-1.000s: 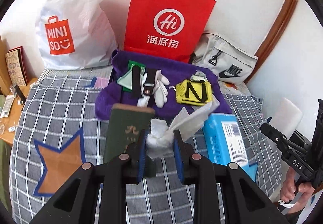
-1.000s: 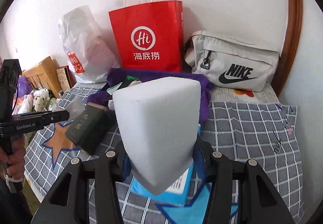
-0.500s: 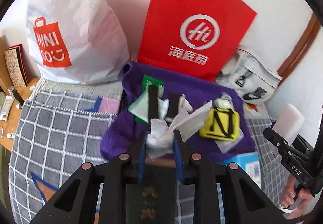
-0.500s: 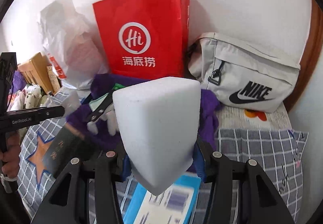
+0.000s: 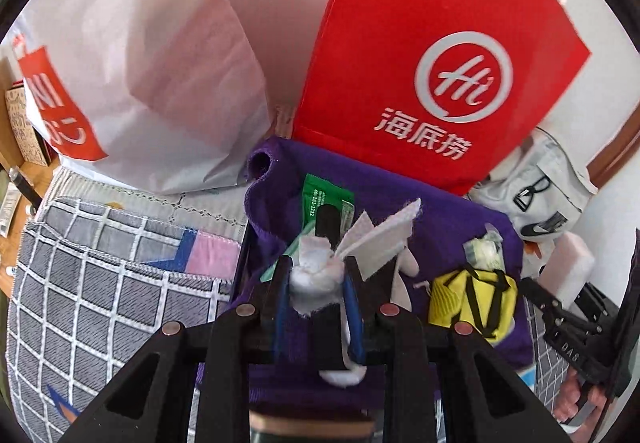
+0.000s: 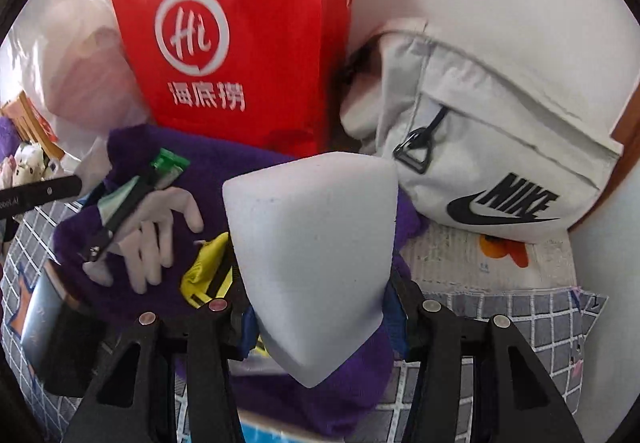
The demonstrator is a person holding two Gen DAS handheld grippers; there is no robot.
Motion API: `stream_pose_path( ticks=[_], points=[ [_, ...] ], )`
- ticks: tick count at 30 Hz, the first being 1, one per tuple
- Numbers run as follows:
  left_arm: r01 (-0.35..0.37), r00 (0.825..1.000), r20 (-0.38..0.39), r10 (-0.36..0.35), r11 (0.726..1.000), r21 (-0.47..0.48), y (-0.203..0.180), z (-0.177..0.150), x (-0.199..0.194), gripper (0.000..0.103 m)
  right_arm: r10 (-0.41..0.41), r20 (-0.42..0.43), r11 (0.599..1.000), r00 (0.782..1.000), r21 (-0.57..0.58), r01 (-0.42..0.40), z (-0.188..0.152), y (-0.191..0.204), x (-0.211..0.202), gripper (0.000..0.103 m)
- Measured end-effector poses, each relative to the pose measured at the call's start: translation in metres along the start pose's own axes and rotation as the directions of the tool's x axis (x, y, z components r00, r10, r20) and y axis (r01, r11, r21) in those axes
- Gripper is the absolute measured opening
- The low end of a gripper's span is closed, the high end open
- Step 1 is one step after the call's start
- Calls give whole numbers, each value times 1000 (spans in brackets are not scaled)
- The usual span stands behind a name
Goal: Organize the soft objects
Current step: 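Release sponge onto yellow bag with right tool while left tool releases tissue on towel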
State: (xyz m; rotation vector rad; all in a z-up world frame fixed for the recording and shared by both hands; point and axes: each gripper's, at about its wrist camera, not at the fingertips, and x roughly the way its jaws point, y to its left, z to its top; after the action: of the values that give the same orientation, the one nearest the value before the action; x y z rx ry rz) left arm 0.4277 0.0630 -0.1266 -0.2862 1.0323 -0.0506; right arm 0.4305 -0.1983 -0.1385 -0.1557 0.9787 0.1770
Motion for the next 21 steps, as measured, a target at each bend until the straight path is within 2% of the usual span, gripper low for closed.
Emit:
stream_pose_path(
  ticks=[8,12,16,18,21],
  points=[
    [6,1000,-8,-7,1000,-16,-2,5,26,24,46,-2,999,999,-7,-46,0,7,18,53],
    [3,999,-33,-4,1000,-27,2,3,38,24,95,18,995,995,-16,-94,0,9,16,63],
    [10,999,-40,-11,1000,-23,3,4,42,24,122,32,992,992,-27,-121,1,14,14,68],
    [15,999,-42,-17,1000,-26,3,6,43,24,132,37,991,991,-28,-131,0,16,14,74],
    [18,999,-50,-19,1000,-22,3,6,47,24,140,36,990,990,-35,-138,1,22,15,78]
  ],
)
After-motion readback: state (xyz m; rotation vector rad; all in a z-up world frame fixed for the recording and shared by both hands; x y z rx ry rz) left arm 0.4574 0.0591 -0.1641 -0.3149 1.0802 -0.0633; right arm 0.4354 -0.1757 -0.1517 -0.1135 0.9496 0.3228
